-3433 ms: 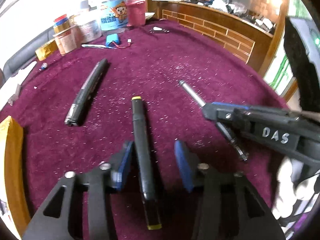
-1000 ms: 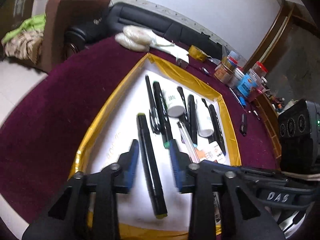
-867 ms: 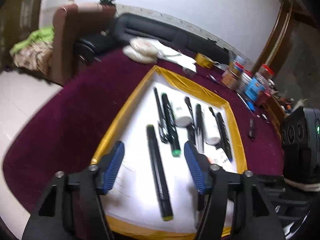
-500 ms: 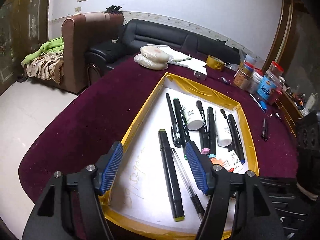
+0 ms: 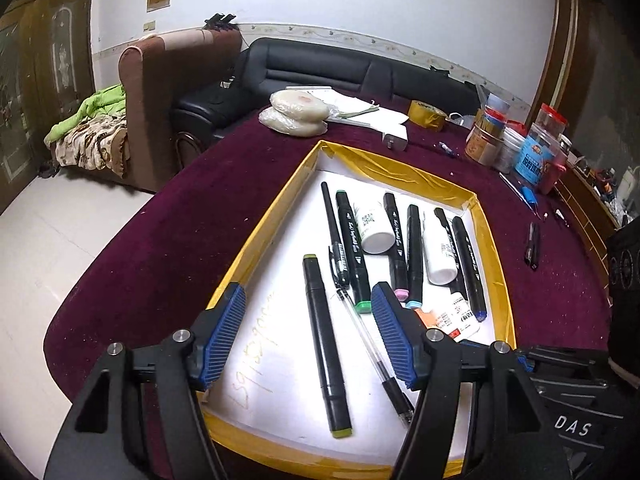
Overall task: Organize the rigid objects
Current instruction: 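Lower the marker and pen into the tray and open both grippers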
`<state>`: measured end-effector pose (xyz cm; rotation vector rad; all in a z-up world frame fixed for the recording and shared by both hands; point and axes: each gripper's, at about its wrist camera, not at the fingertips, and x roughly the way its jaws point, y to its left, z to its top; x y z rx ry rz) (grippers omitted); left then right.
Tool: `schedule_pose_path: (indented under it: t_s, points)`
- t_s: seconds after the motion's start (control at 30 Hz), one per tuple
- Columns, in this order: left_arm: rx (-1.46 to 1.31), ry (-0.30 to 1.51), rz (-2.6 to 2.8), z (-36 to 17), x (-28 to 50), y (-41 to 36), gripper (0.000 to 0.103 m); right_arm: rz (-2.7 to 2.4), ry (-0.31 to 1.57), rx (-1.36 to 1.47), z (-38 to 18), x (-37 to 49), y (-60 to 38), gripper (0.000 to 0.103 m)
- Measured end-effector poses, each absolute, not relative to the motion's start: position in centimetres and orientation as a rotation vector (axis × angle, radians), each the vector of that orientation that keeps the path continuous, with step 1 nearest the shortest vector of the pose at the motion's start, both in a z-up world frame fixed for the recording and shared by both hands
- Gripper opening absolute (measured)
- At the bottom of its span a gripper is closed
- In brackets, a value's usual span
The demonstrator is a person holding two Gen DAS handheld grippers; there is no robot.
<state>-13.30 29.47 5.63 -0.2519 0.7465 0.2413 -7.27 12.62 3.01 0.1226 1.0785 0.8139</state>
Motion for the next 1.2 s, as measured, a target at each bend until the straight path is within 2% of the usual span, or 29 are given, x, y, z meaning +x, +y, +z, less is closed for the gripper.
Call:
schedule_pose_path:
  t_s: [0.13,0.63,0.8,0.87,1.2]
  points:
    - [-0.230,0.760,0.239,5.7,-13.0,28.6,0.070,0.791,1.072,0.158,2.9,-6.8,11.0,0.019]
    - [-0.116,0.801,0.208,6.3,-11.7,23.4,0.070,0.797,1.023,0.269,2.9,-6.2,5.2,0.020]
    - [-0.068,0.814,0.193,6.6,-11.2,21.1,0.071,0.773,0.976,0.302,3.4,-6.3,2.6,0.033]
    - [-0.061,0.833,0.166,6.5,-10.8,20.3,0.073,0.756,0.971,0.332,3.2,-6.0,1.1,0.033]
    - [-0.123,0.914,0.185,5.1,-5.4,20.5,0.074,0.662,0.953,0.443,2.0,-5.4,-5.6,0.033]
